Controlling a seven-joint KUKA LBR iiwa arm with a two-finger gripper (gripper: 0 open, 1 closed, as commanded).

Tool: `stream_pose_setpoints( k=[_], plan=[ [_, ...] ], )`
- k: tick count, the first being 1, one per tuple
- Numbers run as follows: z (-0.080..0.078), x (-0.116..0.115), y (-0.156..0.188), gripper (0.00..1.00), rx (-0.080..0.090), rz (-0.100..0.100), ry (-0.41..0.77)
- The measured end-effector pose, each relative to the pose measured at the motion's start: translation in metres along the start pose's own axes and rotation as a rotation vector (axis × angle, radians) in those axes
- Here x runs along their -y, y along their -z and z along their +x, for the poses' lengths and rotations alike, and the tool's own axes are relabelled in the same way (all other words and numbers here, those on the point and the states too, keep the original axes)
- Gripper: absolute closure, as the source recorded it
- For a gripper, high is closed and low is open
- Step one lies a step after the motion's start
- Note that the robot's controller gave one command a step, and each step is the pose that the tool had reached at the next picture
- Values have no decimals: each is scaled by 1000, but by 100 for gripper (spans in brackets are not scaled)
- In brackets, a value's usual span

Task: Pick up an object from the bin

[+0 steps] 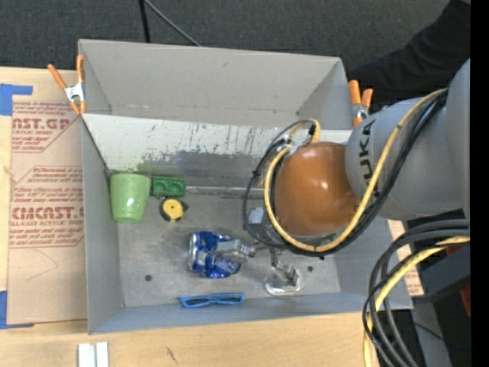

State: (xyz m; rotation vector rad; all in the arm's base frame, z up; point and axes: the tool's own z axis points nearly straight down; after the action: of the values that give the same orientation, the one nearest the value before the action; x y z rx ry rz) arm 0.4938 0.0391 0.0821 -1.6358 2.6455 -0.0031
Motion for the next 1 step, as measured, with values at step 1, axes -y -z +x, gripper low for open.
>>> stream_pose_setpoints(
  k=[1],
  plan=[
    [-8, -10, -1, 0, 0, 5, 33]
  ],
)
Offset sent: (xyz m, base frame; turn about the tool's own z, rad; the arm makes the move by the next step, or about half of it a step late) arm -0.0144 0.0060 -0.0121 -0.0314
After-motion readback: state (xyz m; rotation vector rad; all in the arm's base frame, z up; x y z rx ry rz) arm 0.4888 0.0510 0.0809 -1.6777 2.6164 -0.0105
